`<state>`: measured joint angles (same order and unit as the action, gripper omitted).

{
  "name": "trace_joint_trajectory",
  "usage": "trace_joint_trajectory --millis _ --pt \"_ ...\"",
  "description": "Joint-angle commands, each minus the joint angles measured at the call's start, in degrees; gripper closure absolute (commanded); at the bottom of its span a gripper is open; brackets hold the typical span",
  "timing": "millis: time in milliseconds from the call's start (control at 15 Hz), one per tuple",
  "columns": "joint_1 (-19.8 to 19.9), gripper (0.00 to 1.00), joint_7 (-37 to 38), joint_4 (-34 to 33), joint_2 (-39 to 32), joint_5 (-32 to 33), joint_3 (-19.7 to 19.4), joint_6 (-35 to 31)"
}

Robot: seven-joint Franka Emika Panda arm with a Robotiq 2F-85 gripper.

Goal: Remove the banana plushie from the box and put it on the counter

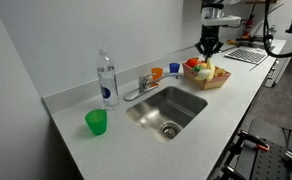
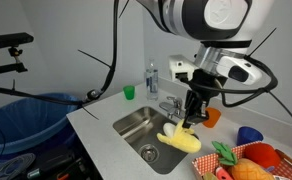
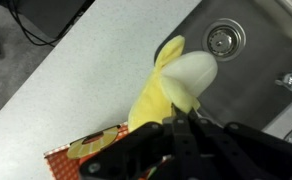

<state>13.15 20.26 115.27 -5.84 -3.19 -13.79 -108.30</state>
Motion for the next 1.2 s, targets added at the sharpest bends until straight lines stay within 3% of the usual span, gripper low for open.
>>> trace_joint_trajectory --millis 0,733,1133 --pt "0.1 0.99 -2.2 4.9 2.2 5.2 -0.6 -3.9" --pt "0.6 0.99 -2.9 11.7 2.1 13.6 -1.7 -10.9" --pt "0.7 0.99 -2.3 13.2 2.0 15.4 -2.1 -11.1"
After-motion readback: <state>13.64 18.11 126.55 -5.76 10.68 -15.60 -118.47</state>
